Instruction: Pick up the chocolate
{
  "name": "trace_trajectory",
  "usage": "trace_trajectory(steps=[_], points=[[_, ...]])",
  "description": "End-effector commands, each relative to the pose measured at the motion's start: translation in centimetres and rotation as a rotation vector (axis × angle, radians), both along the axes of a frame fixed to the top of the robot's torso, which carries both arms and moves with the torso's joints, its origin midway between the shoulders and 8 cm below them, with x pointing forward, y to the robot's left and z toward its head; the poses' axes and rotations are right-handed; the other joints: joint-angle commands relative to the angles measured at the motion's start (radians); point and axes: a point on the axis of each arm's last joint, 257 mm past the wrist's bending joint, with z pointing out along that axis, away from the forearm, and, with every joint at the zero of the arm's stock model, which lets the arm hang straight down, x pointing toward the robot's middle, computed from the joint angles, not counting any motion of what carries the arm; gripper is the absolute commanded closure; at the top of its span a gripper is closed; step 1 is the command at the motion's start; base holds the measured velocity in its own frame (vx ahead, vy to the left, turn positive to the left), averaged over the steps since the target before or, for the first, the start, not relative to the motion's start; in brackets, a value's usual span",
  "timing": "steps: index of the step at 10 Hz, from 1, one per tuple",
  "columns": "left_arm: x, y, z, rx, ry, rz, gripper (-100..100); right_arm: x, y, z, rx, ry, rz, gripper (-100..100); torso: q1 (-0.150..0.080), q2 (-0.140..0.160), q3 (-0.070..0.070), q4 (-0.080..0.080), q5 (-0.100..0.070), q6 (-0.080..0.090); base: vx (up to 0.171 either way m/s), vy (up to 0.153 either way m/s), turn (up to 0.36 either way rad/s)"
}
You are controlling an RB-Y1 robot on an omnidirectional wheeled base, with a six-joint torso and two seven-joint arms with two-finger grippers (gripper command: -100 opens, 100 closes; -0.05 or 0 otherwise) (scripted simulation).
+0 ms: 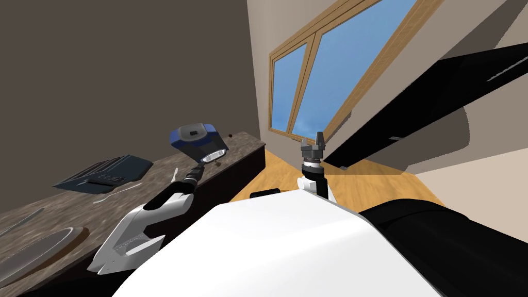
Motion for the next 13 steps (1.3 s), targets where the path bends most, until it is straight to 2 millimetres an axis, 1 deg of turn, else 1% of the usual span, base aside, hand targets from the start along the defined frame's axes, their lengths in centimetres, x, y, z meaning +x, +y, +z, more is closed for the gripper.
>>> trace_trajectory(steps=[1,6,7,8,9,10,13], points=[[-0.4,0.5,-1.2,-0.004,0.054,0.01,-100,0.0,0.0,0.0,0.0,0.0,0.0,0,0.0,0.0,0.0,0.0,0.0,0.0,0.037,-0.013,-0.105],[-2.2,1.3,-4.1,-0.018,0.199,0.043,-100,0.0,0.0,0.0,0.0,0.0,0.0,0,0.0,-0.003,-0.002,-0.001,0.0,0.0,0.056,-0.008,-0.077],[-2.3,1.3,-4.3,-0.02,0.207,0.047,-100,0.0,0.0,0.0,0.0,0.0,0.0,0,0.0,-0.002,-0.001,-0.001,0.0,0.0,0.023,0.002,0.007],[-2.9,1.5,-5.2,-0.021,0.254,0.05,-100,0.0,0.0,0.0,0.0,0.0,0.0,0,0.001,-0.001,0.0,0.0,0.0,0.0,0.044,0.006,-0.097],[-3.2,1.6,-5.5,-0.024,0.27,0.058,-100,0.0,0.0,0.0,0.0,0.0,0.0,0,0.001,-0.001,-0.001,0.0,0.0,0.0,0.048,0.01,-0.051],[-3.8,1.7,-6.3,-0.023,0.316,0.06,-100,0.0,0.0,0.0,0.0,0.0,0.0,0,0.001,-0.001,-0.001,0.0,0.0,0.0,0.078,0.009,-0.077],[-5.1,2.0,-7.7,-0.028,0.393,0.077,-100,0.0,0.0,0.0,0.0,0.0,0.0,0,0.001,-0.004,-0.002,-0.001,0.0,0.0,0.072,0.01,-0.041]])
